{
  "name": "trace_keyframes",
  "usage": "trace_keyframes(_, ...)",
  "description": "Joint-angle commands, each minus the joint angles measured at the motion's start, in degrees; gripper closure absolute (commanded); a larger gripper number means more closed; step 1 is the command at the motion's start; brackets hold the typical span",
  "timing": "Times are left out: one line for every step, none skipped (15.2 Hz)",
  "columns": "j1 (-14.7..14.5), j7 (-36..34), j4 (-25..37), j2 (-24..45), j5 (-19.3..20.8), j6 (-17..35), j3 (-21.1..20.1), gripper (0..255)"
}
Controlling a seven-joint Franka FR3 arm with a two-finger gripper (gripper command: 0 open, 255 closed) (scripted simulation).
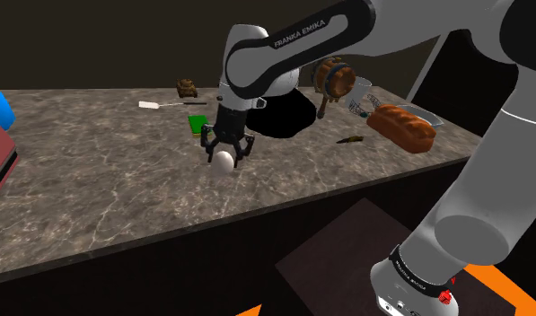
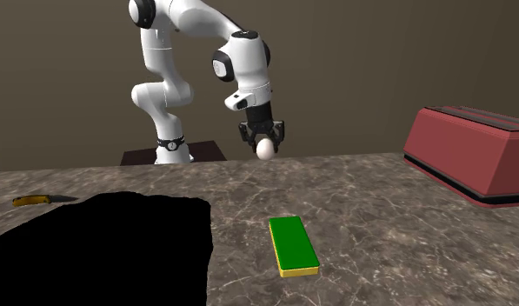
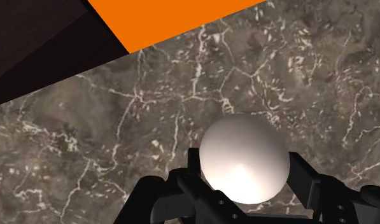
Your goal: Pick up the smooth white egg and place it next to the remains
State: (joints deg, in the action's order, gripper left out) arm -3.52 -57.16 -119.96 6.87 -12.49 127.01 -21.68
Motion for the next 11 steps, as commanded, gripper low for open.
trace_keyframes(0.06,-0.20,0.76,-0.84,-0.13,-1.56,-0.03,255)
trace_keyframes(0.10,-0.27,1.13,-1.22,-0.19,-2.28,-0.02,255)
trace_keyframes(0.14,-0.33,1.51,-1.59,-0.25,-3.01,-0.01,255)
trace_keyframes(0.18,-0.40,1.90,-1.94,-0.30,-3.74,0.00,255)
trace_keyframes(0.22,-0.48,2.30,-2.29,-0.34,-4.47,0.01,255)
trace_keyframes(0.25,-0.55,2.72,-2.62,-0.39,-5.20,0.02,255)
trace_keyframes(0.29,-0.63,3.15,-2.94,-0.42,-5.93,0.04,255)
trace_keyframes(0.33,-0.71,3.59,-3.24,-0.46,-6.66,0.05,255)
trace_keyframes(0.36,-0.80,4.04,-3.54,-0.49,-7.39,0.07,255)
trace_keyframes(0.39,-0.88,4.51,-3.82,-0.52,-8.12,0.09,255)
trace_keyframes(0.43,-0.97,4.99,-4.10,-0.54,-8.86,0.11,255)
